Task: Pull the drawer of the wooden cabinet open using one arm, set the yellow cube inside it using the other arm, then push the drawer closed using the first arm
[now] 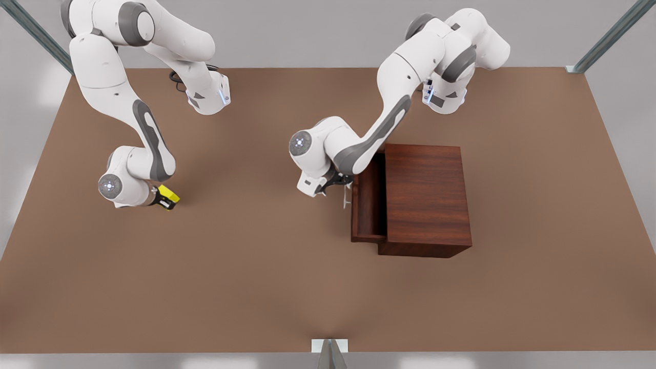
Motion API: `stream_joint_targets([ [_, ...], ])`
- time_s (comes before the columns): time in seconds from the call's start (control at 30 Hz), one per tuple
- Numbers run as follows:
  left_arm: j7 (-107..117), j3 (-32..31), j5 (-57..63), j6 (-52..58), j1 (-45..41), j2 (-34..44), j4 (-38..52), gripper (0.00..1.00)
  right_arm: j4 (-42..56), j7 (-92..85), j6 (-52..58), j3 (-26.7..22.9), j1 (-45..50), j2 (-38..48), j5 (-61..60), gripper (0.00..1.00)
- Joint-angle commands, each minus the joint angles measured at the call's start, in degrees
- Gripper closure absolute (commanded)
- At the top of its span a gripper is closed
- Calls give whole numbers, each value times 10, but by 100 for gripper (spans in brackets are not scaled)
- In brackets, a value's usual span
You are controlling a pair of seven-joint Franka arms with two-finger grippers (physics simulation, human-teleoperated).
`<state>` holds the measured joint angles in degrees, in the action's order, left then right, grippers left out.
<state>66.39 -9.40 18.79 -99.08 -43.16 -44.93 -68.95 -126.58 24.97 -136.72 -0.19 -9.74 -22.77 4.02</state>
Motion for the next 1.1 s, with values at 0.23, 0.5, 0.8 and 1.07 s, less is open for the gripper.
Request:
stream_joint_targets([
  [0.23, -101, -1, -103, 397, 90, 105, 235, 0, 169, 19, 165, 6, 131, -10, 6, 53],
  [0.5, -621, 2, -131, 343, 378, 288, 18, 0, 377, 7, 260, 54, 350, -26, -91, 54],
  [0.8, -653, 2, -138, 333, 385, 290, -8, 0, 558, -653, 243, 81, 440, -119, -83, 54],
  [1.07, -653, 2, -138, 333, 387, 291, -12, 0, 623, -850, 189, 70, 513, -177, -28, 58],
])
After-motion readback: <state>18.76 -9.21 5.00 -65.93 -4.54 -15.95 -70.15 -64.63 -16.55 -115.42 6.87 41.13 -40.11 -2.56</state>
